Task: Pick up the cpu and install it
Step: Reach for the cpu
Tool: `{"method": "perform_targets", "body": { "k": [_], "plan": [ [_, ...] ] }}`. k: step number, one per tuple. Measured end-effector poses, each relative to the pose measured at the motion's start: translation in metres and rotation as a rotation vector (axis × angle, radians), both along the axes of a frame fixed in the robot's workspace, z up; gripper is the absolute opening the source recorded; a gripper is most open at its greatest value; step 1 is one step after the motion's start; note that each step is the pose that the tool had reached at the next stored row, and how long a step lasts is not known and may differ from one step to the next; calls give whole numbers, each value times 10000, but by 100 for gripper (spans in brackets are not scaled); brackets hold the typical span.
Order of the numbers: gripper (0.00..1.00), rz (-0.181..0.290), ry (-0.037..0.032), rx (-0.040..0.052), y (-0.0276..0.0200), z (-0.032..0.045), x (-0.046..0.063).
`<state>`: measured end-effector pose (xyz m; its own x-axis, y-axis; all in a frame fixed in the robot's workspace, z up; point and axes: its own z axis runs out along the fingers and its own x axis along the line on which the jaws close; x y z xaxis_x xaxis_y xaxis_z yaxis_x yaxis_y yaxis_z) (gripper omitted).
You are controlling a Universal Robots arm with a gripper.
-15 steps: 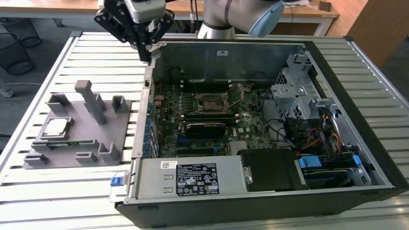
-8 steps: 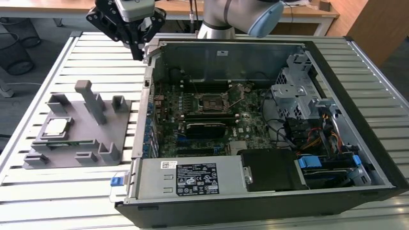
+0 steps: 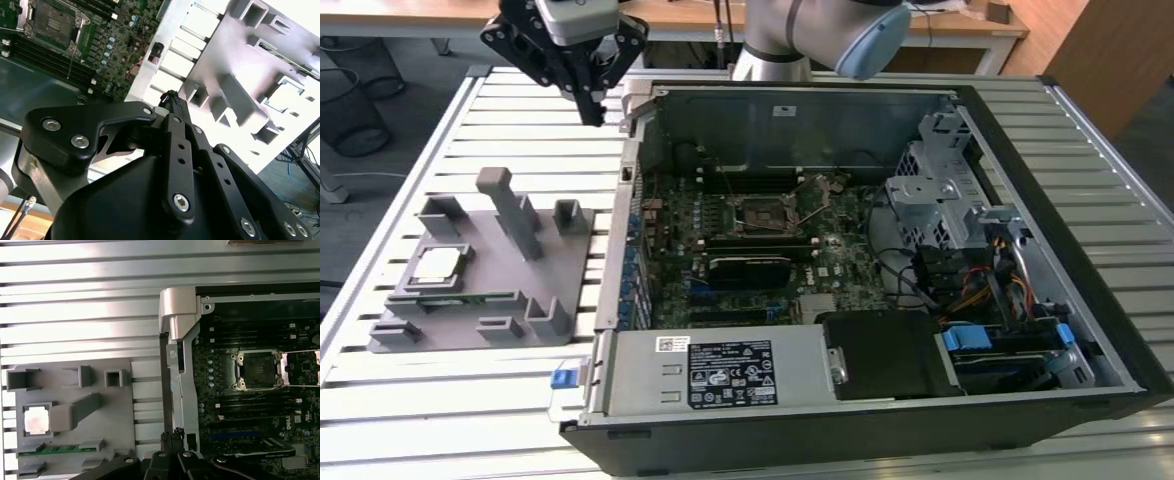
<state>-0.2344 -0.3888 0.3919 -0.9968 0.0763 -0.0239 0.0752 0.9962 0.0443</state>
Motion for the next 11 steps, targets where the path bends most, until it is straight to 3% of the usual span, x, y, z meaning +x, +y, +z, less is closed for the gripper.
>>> {"method": "perform_targets", "body": {
  "k": [11],
  "plan": [
    [12, 1, 2, 0, 23, -13, -277]
  ]
}}
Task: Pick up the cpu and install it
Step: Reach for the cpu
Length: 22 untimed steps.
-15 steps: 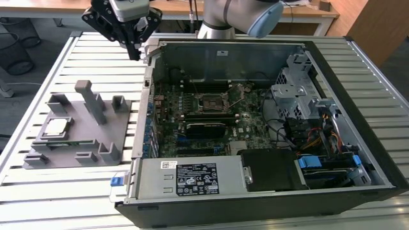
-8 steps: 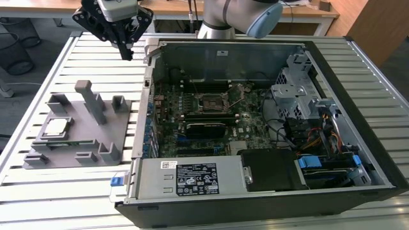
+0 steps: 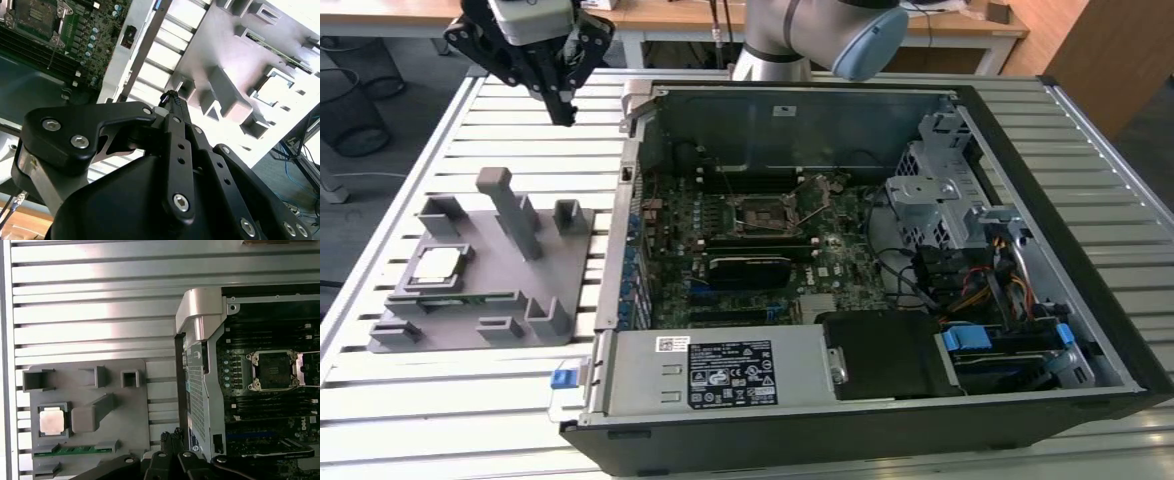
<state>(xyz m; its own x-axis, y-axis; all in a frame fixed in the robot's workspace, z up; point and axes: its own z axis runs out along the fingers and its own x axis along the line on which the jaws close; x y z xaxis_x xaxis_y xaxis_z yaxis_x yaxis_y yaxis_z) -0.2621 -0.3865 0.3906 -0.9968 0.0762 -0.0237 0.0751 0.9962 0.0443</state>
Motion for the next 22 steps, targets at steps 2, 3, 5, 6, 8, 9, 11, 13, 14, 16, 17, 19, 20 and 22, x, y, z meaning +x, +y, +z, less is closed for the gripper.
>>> {"method": "perform_targets", "body": {
  "k": [2, 3, 5, 6, 8, 9, 11, 13, 14, 16, 17, 19, 20, 22],
  "plan": [
    [12, 1, 1, 0, 4, -3, -46],
    [12, 0, 1, 0, 7, -4, -69],
    [12, -2, 2, 0, 12, -6, -114],
    [12, -1, 3, 0, 14, -7, -136],
    [12, -1, 3, 0, 18, -10, -180],
    [12, -1, 4, 1, 19, -11, -202],
    [12, 1, 5, 1, 23, -13, -245],
    [12, -1, 7, 1, 27, -16, -291],
    [12, -1, 8, 0, 28, -16, -311],
    [12, -1, 9, 0, 32, -18, -355],
    [12, -2, 8, 0, 33, -20, -379],
    [12, 0, 10, 0, 36, -22, -426],
    [12, 0, 11, 0, 38, -23, -449],
    [12, 0, 11, 0, 40, -26, -502]
  ]
}}
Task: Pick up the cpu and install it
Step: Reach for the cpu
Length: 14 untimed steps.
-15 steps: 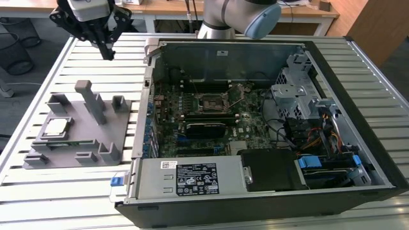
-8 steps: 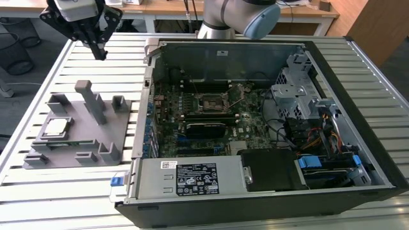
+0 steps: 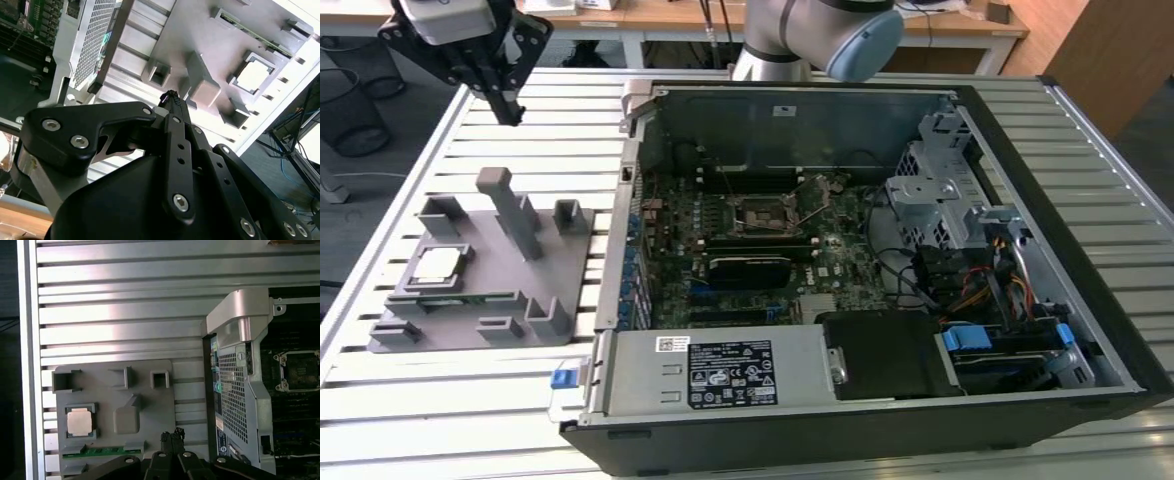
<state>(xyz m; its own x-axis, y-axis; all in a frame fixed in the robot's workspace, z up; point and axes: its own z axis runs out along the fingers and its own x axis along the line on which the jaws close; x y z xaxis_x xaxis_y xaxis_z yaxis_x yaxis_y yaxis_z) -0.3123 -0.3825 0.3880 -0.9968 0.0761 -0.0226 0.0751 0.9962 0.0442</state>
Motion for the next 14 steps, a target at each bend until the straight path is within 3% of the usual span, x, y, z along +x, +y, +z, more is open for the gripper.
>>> {"method": "perform_targets", "body": {
  "k": [5, 11, 14],
  "plan": [
    [12, -1, 16, 1, 2, -9, -107],
    [12, -1, 201, 6, 2, -22, -190],
    [12, 0, 227, 6, 1, -34, -253]
  ]
}}
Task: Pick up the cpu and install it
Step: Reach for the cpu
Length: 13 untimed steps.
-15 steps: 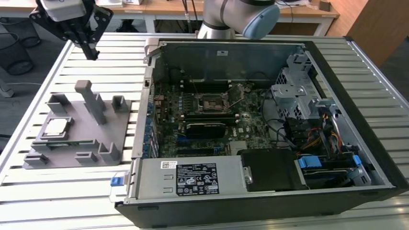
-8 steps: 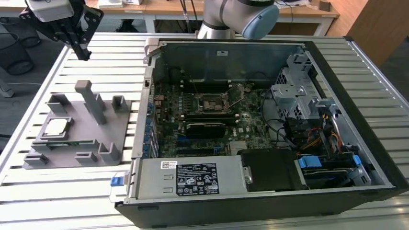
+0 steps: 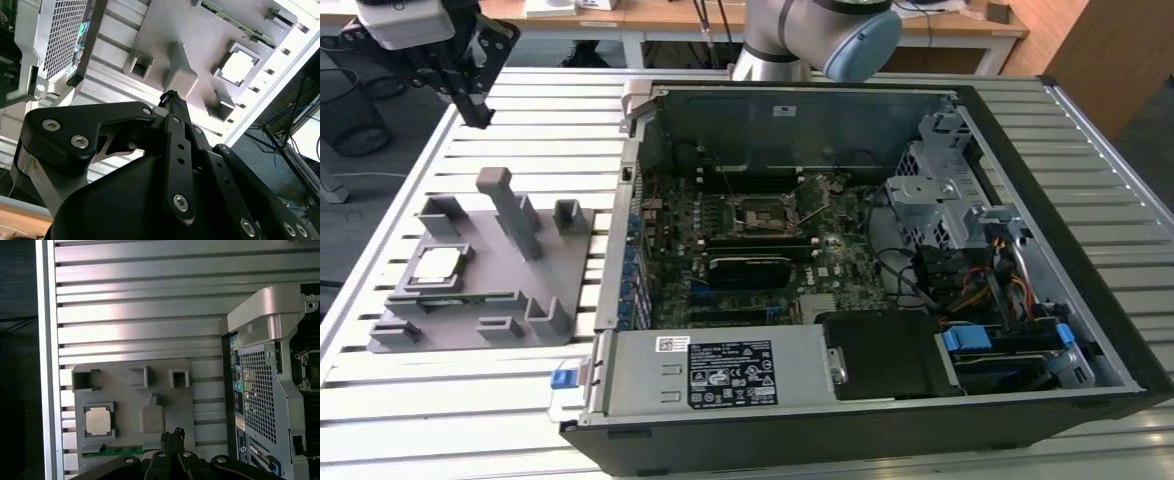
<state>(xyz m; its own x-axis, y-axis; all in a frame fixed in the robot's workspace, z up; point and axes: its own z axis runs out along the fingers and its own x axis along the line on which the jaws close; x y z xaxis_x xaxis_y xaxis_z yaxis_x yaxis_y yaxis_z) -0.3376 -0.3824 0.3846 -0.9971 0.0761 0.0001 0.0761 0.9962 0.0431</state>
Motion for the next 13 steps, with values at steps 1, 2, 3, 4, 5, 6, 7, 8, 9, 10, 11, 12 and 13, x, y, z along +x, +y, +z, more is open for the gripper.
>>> {"method": "perform_targets", "body": {
  "k": [1, 2, 3, 4, 5, 6, 7, 8, 9, 10, 11, 12, 13],
  "plan": [
    [12, 0, 1, -1, -2, -4, -27],
    [12, -1, 0, 0, -5, -9, -57],
    [12, -1, 0, 1, -10, -14, -86],
    [12, -1, 0, 0, -17, -19, -112],
    [12, -1, -1, 1, -28, -24, -137],
    [12, -1, 0, 1, -41, -29, -159],
    [12, 1, 0, 0, -58, -35, -183],
    [12, 0, 1, 0, -77, -42, -207],
    [12, -1, 0, 1, -95, -49, -229],
    [12, -1, -1, 1, -114, -56, -253],
    [12, -1, 1, 0, -135, -63, -279],
    [12, -2, 0, 0, -153, -70, -308],
    [12, -2, 0, 1, -171, -79, -338]
  ]
}}
